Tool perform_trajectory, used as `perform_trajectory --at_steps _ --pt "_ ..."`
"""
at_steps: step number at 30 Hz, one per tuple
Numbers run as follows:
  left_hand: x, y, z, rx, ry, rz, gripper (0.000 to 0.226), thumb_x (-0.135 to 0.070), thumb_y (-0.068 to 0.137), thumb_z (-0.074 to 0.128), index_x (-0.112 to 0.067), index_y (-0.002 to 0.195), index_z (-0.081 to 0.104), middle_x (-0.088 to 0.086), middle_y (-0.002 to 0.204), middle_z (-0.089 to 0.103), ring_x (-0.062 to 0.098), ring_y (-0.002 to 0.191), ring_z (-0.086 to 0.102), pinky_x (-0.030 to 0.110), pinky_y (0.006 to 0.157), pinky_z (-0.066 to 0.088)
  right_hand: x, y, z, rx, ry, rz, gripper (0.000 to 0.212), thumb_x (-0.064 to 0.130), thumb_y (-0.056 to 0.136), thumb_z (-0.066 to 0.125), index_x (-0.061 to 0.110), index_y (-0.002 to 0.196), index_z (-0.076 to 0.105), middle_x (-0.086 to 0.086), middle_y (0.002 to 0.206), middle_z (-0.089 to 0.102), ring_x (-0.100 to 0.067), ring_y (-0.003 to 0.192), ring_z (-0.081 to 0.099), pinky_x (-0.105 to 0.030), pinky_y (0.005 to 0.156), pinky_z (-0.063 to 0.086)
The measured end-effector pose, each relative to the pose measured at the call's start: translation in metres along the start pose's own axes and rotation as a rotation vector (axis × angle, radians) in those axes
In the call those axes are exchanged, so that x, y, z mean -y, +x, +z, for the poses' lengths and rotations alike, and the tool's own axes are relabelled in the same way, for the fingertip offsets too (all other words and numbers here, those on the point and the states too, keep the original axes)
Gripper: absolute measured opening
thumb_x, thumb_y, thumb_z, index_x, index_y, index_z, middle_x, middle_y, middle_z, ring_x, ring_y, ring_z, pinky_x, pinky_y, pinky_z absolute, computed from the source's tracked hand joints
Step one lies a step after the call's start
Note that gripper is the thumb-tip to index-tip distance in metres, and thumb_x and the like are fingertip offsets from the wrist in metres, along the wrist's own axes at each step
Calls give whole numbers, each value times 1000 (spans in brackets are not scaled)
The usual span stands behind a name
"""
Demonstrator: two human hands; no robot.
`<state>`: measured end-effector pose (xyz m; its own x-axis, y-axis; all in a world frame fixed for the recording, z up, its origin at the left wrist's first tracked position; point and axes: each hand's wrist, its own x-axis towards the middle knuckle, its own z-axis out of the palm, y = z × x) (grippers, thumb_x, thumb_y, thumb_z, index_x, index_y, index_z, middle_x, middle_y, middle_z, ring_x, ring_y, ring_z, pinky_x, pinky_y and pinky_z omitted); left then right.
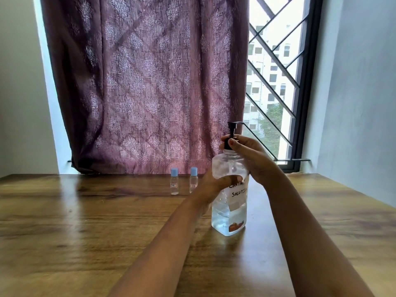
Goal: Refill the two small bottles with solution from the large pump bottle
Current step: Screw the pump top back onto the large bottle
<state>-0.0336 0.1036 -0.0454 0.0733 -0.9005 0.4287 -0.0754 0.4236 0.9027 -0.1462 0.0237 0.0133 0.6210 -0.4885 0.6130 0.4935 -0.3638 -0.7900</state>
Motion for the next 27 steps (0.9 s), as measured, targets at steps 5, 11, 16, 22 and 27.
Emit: perform_trajectory --at_steps 5,11,16,22,27 --pt "5 6 8 -146 58 48 47 -7 79 72 -21 121 57 5 110 70 22 101 68 28 81 57 -1 1 1 -51 -64 -36 20 19 79 60 9 95 67 2 77 74 -10 70 68 -19 67 55" --pt "10 10 20 -278 106 138 55 1 75 72 -19 123 53 8 114 68 23 105 66 40 90 55 -6 3 0 -89 -103 -49 12 14 87 58 12 92 68 3 76 73 -10 72 66 -21 72 54" --pt "8 10 16 -261 139 132 64 -20 66 78 -20 124 51 9 120 66 25 110 64 46 95 53 -5 3 4 -144 -159 -60 9 20 84 63 17 87 71 2 78 72 -13 75 66 -28 78 51" --pt "10 9 -5 -197 273 -9 73 -42 71 79 -29 124 31 -7 120 54 10 105 57 37 90 52 -12 -9 -10 -24 -141 152 49 33 72 74 18 118 62 -8 108 68 -18 93 65 -27 74 55" --pt "11 8 -24 -211 296 14 68 -68 58 64 -42 120 52 -1 127 58 20 115 57 44 95 51 -35 -23 -40 120 -13 443 81 19 61 84 35 131 48 -2 114 67 -22 104 64 -45 88 50"
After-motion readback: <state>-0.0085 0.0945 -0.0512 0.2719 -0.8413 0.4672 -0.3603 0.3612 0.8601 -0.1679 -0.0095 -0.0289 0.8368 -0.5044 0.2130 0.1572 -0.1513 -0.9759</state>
